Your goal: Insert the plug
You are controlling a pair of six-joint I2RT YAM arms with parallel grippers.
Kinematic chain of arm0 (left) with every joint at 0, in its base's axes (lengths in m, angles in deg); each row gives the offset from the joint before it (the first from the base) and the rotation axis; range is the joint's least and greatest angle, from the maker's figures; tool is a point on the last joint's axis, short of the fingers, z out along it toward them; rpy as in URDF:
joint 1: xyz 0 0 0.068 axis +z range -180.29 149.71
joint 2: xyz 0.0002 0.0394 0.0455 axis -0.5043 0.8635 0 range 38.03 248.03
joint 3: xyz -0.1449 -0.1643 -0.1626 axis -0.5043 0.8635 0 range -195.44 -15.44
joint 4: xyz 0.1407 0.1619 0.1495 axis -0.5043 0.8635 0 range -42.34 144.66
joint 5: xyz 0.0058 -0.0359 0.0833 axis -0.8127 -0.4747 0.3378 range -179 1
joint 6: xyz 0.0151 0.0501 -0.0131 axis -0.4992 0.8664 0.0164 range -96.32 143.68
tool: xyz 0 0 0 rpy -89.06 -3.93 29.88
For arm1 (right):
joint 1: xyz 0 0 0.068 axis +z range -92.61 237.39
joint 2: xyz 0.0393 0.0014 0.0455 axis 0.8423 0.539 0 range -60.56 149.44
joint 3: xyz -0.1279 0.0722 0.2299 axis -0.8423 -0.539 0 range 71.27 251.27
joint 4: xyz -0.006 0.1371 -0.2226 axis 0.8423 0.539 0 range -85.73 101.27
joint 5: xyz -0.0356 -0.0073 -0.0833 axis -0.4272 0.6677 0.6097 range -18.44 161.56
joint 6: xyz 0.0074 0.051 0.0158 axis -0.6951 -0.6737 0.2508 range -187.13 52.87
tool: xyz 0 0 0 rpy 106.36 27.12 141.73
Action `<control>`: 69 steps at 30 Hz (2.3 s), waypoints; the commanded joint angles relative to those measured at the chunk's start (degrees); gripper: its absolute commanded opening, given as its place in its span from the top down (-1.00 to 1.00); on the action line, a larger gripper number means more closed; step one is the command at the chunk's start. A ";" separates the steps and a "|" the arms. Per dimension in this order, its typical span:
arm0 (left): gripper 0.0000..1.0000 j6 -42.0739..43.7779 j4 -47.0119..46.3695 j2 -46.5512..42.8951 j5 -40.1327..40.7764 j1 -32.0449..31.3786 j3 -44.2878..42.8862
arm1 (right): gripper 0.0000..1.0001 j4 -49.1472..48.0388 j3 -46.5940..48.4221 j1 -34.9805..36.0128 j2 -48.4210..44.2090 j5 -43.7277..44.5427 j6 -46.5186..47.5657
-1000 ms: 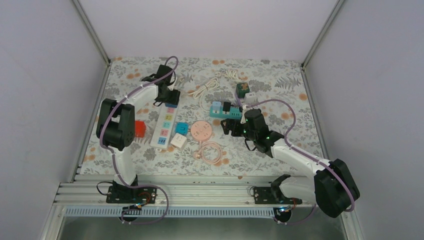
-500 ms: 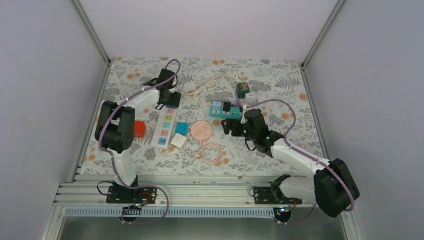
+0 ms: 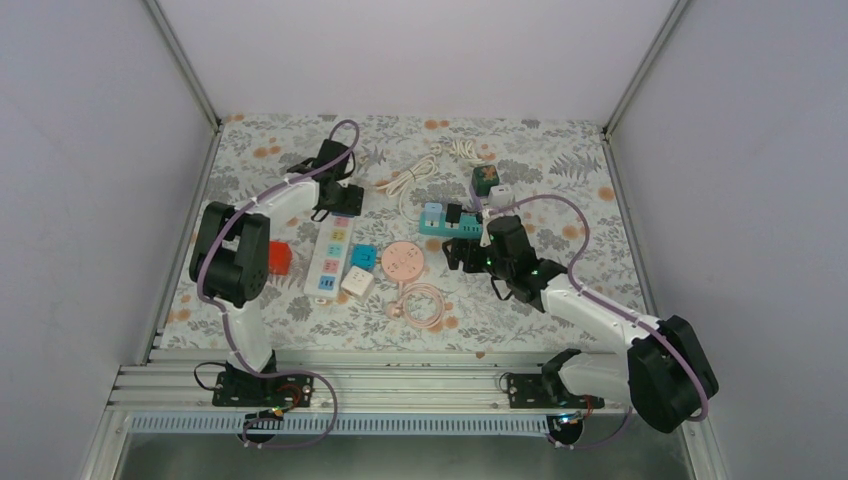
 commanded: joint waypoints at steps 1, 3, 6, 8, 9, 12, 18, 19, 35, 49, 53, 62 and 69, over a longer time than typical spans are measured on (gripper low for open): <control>-0.59 -2.51 4.37 -2.43 -3.10 0.67 -1.99 | -0.93 2.33 4.90 0.15 1.48 0.41 5.78; -0.73 -2.79 4.45 -6.41 -2.81 1.23 -3.67 | -0.94 2.82 6.22 0.97 2.17 0.35 6.65; -1.00 -3.93 3.56 -13.48 -0.79 1.64 -2.14 | -0.99 2.15 7.50 3.34 2.78 -0.44 7.33; -1.00 -5.62 1.47 -19.37 1.89 1.73 2.34 | -1.00 1.05 8.55 5.63 3.83 -1.52 7.94; -1.00 -6.71 0.03 -22.94 2.80 1.94 5.02 | -1.00 0.33 9.11 7.13 4.62 -1.88 8.44; -1.00 -7.97 -5.32 -33.61 3.15 1.96 13.60 | -1.00 -1.73 11.72 12.16 8.72 -3.22 10.41; -1.00 -13.24 -7.61 -53.95 3.05 2.08 25.66 | -1.00 -1.77 21.86 20.64 22.66 -4.78 18.31; -1.00 -14.33 -6.86 -56.87 3.96 2.08 26.69 | -1.00 -0.58 25.04 22.27 25.37 -3.85 19.88; -1.00 -20.93 -2.98 -80.60 7.47 2.28 35.68 | -0.45 8.06 38.16 28.88 43.95 3.75 19.07; -1.00 -21.15 -7.46 -79.33 3.36 2.23 38.62 | -0.06 -3.47 31.53 28.55 36.67 3.51 13.52; -1.00 -19.97 -16.41 -82.56 -3.11 2.19 43.89 | -0.07 -15.48 23.63 25.75 28.94 0.15 7.56; -1.00 -22.84 -29.08 -79.57 -18.13 2.13 46.85 | -0.16 -30.07 13.24 18.54 14.28 -3.23 -7.44; -1.00 -30.55 -27.54 -70.53 -25.00 2.08 43.87 | -0.13 -30.14 13.68 18.01 11.13 -1.99 -7.76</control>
